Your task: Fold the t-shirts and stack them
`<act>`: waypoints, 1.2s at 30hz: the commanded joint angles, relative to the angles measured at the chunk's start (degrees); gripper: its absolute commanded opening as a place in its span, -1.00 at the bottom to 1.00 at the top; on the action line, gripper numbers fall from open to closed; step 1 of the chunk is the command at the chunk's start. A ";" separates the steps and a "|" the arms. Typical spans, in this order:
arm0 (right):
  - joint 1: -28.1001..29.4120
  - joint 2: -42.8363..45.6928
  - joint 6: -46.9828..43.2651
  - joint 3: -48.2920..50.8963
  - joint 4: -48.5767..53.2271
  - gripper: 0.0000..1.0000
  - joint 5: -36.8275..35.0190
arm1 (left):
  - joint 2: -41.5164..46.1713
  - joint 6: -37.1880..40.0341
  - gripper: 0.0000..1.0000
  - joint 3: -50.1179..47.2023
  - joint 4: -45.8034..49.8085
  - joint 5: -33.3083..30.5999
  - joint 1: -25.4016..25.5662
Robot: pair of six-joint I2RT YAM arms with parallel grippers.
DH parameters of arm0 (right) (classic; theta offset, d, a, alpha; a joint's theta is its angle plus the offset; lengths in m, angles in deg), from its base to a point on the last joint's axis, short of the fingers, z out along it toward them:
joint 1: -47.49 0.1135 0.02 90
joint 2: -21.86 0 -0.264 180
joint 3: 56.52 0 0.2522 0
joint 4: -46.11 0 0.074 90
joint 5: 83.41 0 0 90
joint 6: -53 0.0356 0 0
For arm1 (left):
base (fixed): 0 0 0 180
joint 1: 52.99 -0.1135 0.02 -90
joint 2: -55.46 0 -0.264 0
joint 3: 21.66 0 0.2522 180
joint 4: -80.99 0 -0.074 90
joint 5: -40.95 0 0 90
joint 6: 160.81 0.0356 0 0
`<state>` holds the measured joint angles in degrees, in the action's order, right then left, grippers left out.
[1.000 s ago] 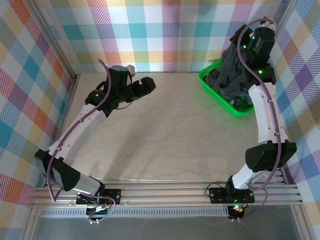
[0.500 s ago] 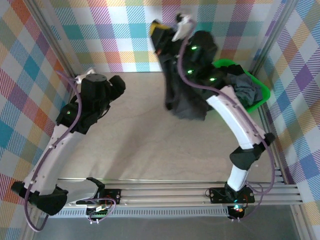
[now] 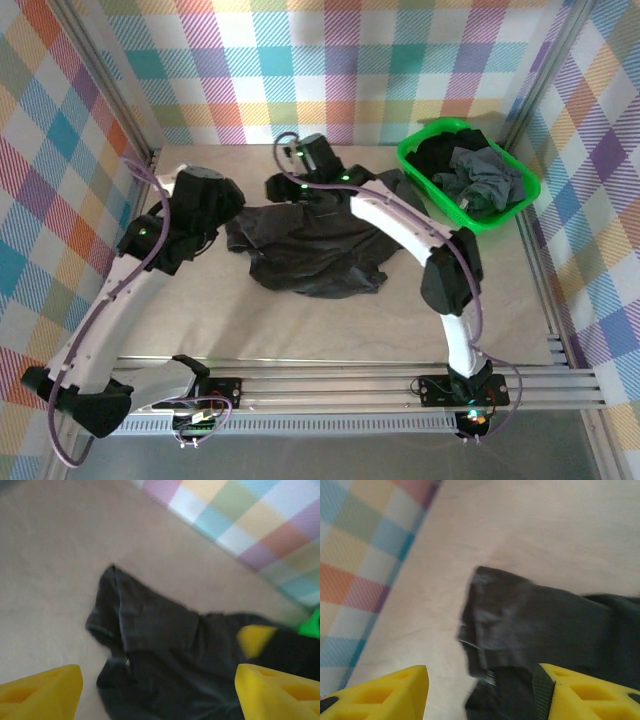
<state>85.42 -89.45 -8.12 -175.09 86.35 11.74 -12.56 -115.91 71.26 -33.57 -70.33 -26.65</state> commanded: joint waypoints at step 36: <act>-24.32 -4.99 2.07 22.38 7.96 -0.88 -4.60 | -19.70 -20.45 -1.00 -23.45 -17.53 26.13 -7.64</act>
<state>59.17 -94.54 -7.18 -151.60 91.42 5.64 -39.36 -140.02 49.97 -52.87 -43.12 -29.66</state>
